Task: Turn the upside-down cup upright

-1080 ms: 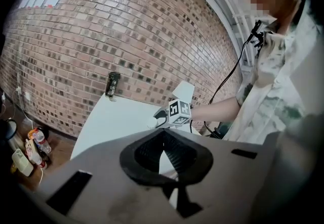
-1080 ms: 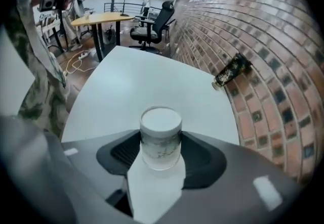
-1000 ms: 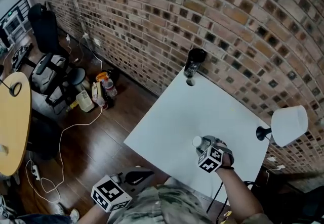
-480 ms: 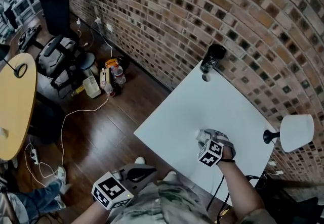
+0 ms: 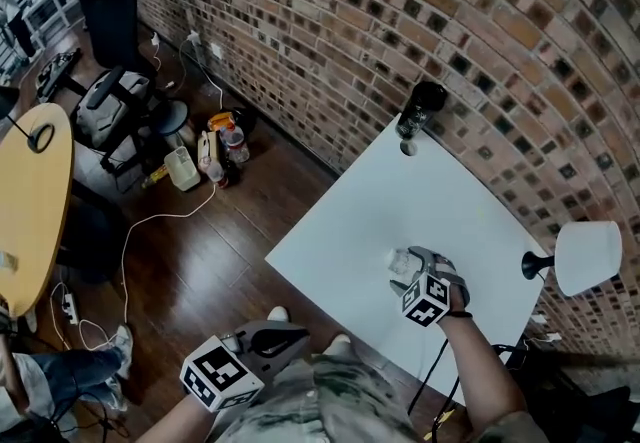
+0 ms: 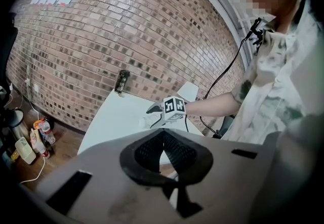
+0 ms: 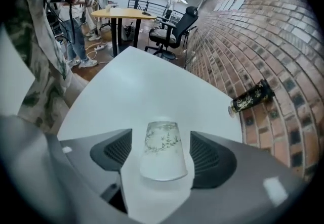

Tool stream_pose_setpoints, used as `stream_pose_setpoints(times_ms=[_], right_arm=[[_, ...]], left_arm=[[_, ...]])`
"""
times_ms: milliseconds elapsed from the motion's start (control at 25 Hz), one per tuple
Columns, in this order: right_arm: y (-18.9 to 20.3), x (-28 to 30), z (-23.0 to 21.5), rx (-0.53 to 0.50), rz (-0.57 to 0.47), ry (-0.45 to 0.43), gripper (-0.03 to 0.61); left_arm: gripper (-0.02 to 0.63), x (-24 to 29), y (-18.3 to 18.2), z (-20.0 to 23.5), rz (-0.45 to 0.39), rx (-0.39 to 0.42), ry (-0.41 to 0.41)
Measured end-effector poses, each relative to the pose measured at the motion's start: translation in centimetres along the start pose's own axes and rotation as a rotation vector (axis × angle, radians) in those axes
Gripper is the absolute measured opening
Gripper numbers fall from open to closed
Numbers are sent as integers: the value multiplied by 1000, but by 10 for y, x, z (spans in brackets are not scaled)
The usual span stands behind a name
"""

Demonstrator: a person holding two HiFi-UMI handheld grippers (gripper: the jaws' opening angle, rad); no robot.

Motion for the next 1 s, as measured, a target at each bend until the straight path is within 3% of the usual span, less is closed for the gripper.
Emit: stream_pose_setpoints(times_ms=[280, 600, 1000], right_arm=[[43, -4, -16, 119, -46, 12, 376], [70, 31, -22, 187, -94, -124, 400], [79, 17, -37, 207, -90, -91, 359]], left_arm=[[8, 11, -9, -1, 26, 23, 11], [8, 22, -14, -9, 59, 10, -32], [6, 39, -23, -9, 36, 13, -46]])
Point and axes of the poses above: the fingertips, and each gripper's own axes: x forward along the fingers, z to its left, y out of its underside, the point moved 9 cm from there along -x, backward along the fingers, and after that the axes turned 12 degrees about y, right-handed, at the moved point
